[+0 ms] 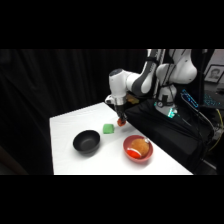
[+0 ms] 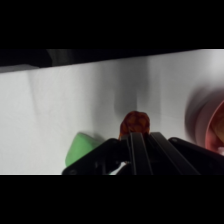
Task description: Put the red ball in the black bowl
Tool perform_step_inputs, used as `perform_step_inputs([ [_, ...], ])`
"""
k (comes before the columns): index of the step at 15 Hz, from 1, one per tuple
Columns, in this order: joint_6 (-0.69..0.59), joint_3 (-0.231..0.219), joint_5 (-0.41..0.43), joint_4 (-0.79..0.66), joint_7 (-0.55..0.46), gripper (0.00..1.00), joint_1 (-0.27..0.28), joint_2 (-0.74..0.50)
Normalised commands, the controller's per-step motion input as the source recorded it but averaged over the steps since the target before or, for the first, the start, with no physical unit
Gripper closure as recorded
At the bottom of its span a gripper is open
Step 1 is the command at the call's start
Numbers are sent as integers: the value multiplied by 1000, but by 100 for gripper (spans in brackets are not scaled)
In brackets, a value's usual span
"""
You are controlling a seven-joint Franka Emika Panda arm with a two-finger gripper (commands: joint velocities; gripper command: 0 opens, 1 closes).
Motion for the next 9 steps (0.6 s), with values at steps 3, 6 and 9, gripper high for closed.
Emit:
perform_step_inputs([
  [3,-478,4,-130,161,41,96,-60,-281],
  [6,-357,8,-110,229,30,96,-63,-150],
  [9,-249,-11,-64,378,-17,96,-69,81],
])
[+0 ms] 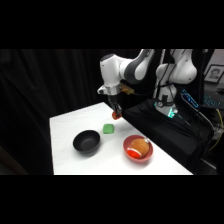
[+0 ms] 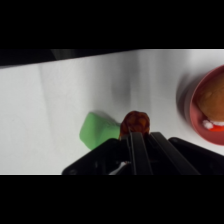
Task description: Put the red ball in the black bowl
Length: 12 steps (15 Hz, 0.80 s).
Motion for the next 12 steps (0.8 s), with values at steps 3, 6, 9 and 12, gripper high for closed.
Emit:
perform_step_inputs([
  [3,-220,-24,2,475,-73,96,-60,226],
  [6,-189,-9,62,527,-122,96,-37,326],
  [9,-199,23,110,563,-123,96,-17,376],
  [12,-181,34,120,585,-117,96,-23,385],
])
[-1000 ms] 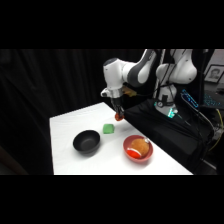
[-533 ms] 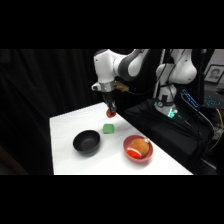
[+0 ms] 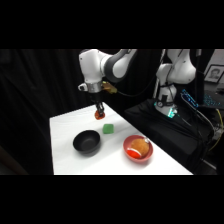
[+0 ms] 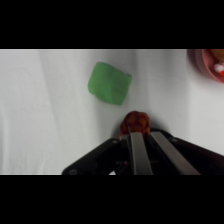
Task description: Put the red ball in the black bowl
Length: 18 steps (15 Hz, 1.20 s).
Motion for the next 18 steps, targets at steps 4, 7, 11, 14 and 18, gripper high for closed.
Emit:
perform_step_inputs([
  [4,-151,49,164,595,-152,96,-54,378],
  [7,-101,73,164,570,-122,96,-65,386],
  [11,-58,77,139,532,-93,96,-80,416],
  [14,37,101,145,446,-103,96,-103,375],
  [18,20,110,136,389,-100,96,-98,320],
])
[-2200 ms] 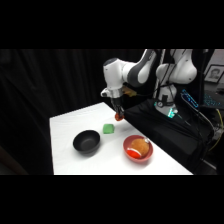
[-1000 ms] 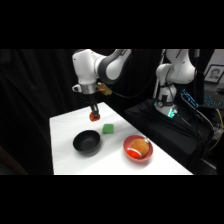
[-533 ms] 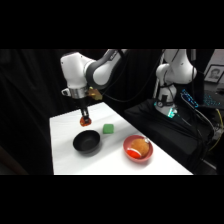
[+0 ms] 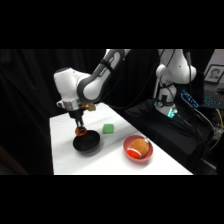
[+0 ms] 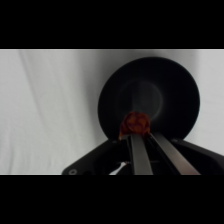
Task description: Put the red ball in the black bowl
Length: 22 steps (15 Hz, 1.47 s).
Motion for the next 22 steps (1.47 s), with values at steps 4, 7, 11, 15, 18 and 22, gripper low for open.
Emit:
perform_step_inputs([
  [4,3,97,105,299,-87,96,-75,218],
  [7,-44,78,85,237,-74,60,-64,136],
  [11,-103,66,66,180,-88,27,-65,71],
  [15,-229,105,101,161,-192,0,-111,1],
  [18,-288,98,99,146,-221,0,-109,-87],
  [22,-343,89,100,107,-221,0,-101,-162],
])
